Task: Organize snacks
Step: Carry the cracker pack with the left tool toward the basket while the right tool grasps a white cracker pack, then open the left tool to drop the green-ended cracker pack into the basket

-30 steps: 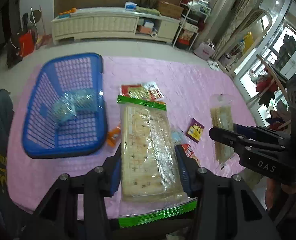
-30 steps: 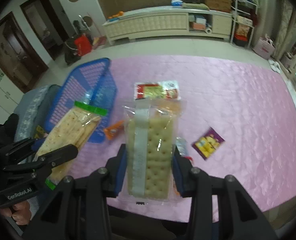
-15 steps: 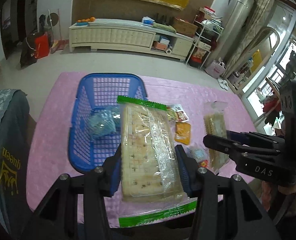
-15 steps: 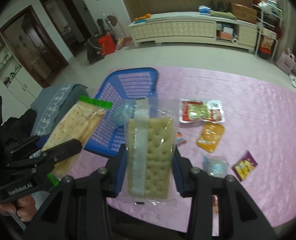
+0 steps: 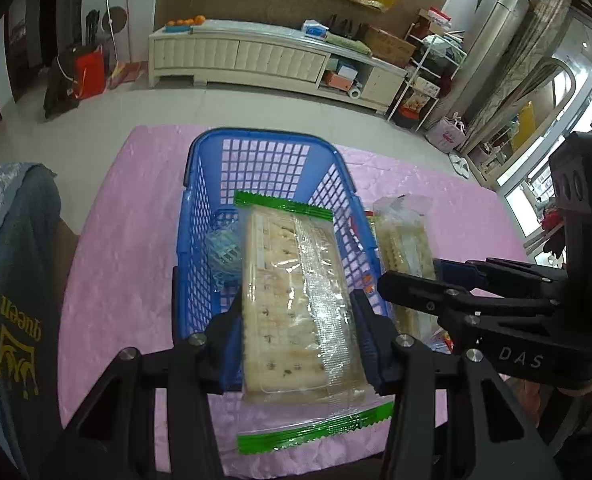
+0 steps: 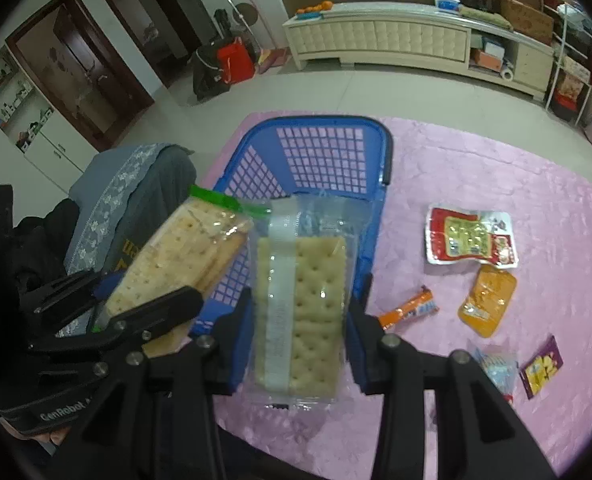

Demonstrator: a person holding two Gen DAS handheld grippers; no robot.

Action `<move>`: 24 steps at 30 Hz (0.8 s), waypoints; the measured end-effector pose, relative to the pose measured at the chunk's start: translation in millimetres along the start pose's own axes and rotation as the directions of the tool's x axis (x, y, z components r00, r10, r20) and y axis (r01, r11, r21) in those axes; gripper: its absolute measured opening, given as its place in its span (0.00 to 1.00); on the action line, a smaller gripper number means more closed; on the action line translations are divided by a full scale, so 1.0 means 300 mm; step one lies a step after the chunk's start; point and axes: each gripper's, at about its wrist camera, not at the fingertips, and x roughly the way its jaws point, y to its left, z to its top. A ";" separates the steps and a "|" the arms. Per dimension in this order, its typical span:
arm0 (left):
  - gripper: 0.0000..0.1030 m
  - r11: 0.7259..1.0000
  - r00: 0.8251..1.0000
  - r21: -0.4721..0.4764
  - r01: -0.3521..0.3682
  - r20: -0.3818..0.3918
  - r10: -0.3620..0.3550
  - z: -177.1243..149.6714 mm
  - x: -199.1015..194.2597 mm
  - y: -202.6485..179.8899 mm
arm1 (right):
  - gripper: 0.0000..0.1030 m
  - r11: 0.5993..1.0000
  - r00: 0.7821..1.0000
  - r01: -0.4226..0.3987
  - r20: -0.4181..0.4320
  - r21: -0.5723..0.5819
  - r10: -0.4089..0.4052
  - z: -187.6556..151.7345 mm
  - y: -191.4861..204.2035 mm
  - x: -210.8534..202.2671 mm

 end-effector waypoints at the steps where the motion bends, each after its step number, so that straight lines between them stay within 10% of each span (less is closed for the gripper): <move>1: 0.45 1.000 1.000 -0.004 0.004 -0.007 -0.004 0.002 0.018 0.008 | 0.44 1.000 1.000 0.001 -0.004 -0.002 -0.001 0.005 0.002 0.009; 19: 0.46 1.000 0.999 -0.018 0.008 -0.048 -0.009 -0.022 0.160 0.067 | 0.44 0.998 0.999 0.052 -0.007 -0.020 -0.053 0.011 -0.003 0.027; 24: 0.62 0.998 0.998 -0.058 0.026 -0.057 -0.029 -0.052 0.146 0.097 | 0.44 0.997 0.998 0.070 0.000 -0.037 -0.070 -0.006 -0.002 0.010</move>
